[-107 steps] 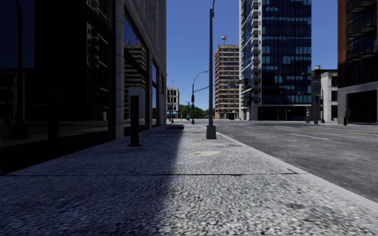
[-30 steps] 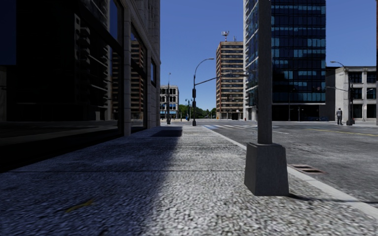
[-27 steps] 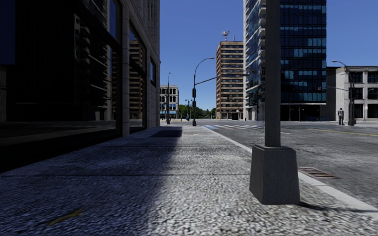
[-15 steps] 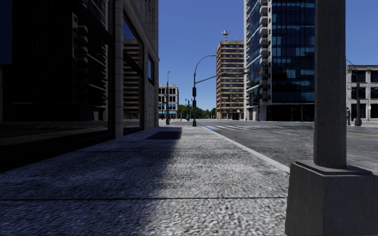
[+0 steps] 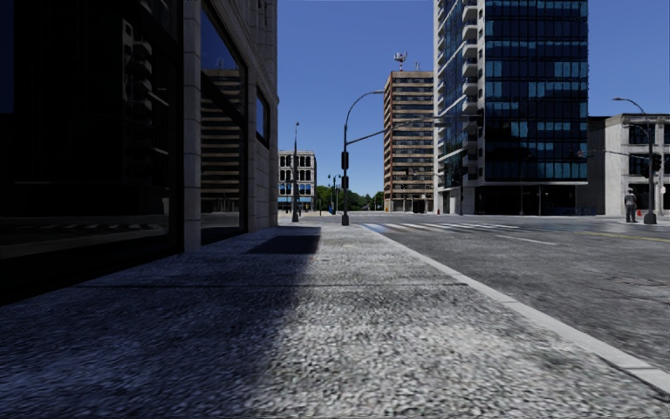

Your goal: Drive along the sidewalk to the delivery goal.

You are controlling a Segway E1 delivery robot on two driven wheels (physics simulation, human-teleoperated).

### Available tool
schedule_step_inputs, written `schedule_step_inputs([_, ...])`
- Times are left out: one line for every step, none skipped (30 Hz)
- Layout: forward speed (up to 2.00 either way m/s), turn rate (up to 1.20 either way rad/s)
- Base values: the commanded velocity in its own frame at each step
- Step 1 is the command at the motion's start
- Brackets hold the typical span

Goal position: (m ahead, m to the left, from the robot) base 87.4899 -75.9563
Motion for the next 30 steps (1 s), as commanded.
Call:
schedule_step_inputs([1.94,0.00])
schedule_step_inputs([1.94,0.00])
schedule_step_inputs([1.94,0.00])
schedule_step_inputs([1.94,0.00])
schedule_step_inputs([1.94,0.00])
schedule_step_inputs([1.94,0.00])
schedule_step_inputs([1.94,0.00])
schedule_step_inputs([1.94,0.00])
schedule_step_inputs([1.94,0.00])
schedule_step_inputs([1.94,0.00])
schedule_step_inputs([1.94,0.00])
schedule_step_inputs([1.94,0.00])
schedule_step_inputs([1.94,0.00])
schedule_step_inputs([1.94,0.00])
schedule_step_inputs([1.95,0.00])
schedule_step_inputs([1.95,0.00])
schedule_step_inputs([1.95,0.00])
schedule_step_inputs([1.95,0.00])
schedule_step_inputs([1.96,0.00])
schedule_step_inputs([1.96,0.00])
schedule_step_inputs([1.96,0.00])
schedule_step_inputs([1.96,0.00])
schedule_step_inputs([1.96,0.00])
schedule_step_inputs([1.96,0.00])
schedule_step_inputs([1.96,0.00])
schedule_step_inputs([1.96,0.00])
schedule_step_inputs([1.96,0.00])
schedule_step_inputs([1.96,0.00])
schedule_step_inputs([1.96,0.00])
schedule_step_inputs([1.96,0.00])
